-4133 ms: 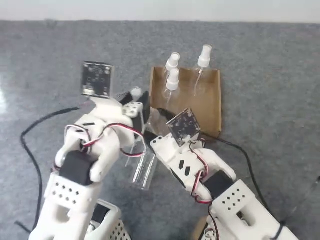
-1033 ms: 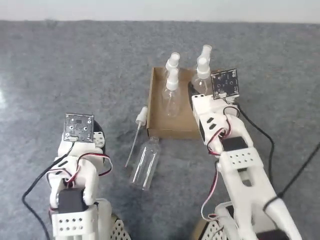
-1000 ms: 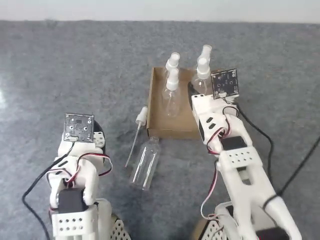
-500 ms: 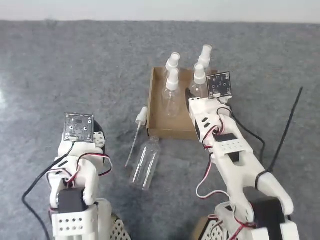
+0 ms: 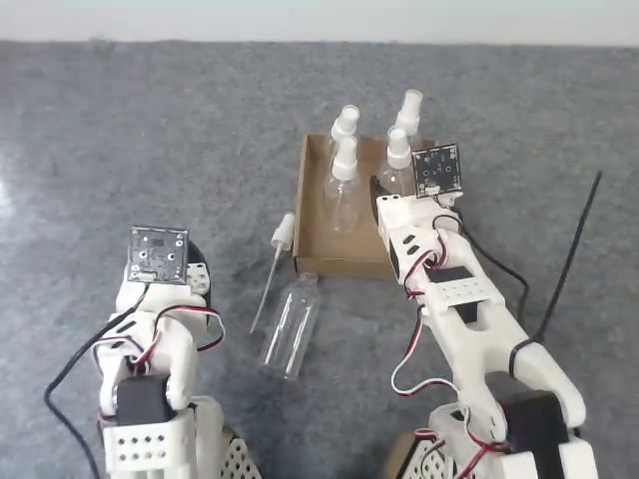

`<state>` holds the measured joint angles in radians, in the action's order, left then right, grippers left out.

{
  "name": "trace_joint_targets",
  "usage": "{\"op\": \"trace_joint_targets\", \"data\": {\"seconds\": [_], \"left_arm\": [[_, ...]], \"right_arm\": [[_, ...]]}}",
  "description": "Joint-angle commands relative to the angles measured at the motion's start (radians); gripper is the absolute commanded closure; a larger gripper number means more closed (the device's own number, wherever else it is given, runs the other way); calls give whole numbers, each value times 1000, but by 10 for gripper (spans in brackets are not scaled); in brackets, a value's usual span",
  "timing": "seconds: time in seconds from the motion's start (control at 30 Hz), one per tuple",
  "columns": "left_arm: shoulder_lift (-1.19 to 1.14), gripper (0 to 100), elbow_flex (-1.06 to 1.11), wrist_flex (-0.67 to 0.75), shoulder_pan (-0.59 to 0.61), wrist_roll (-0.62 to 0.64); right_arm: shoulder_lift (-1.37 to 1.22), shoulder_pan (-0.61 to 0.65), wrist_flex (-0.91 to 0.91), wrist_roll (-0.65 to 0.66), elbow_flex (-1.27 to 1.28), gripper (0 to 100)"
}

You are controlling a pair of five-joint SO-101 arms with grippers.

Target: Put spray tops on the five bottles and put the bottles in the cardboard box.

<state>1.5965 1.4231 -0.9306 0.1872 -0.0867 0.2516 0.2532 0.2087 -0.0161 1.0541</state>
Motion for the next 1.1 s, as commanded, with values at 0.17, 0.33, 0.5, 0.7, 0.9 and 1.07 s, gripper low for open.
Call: {"op": "trace_joint_targets", "data": {"seconds": [0.17,0.33,0.5,0.7,0.9,1.07], "left_arm": [[11,989,-8,29,3,-5],[11,989,-8,29,3,-5],[11,989,-2,29,3,-5],[11,989,2,31,3,-5],[11,989,2,31,3,-5],[11,989,2,31,3,-5]], "right_arm": [[8,-13,12,-5,-46,905],[8,-13,12,-5,-46,823],[10,-12,12,-5,-48,807],[10,-5,12,-3,-52,739],[12,-4,15,35,-55,725],[12,-4,-47,54,-112,725]]}}
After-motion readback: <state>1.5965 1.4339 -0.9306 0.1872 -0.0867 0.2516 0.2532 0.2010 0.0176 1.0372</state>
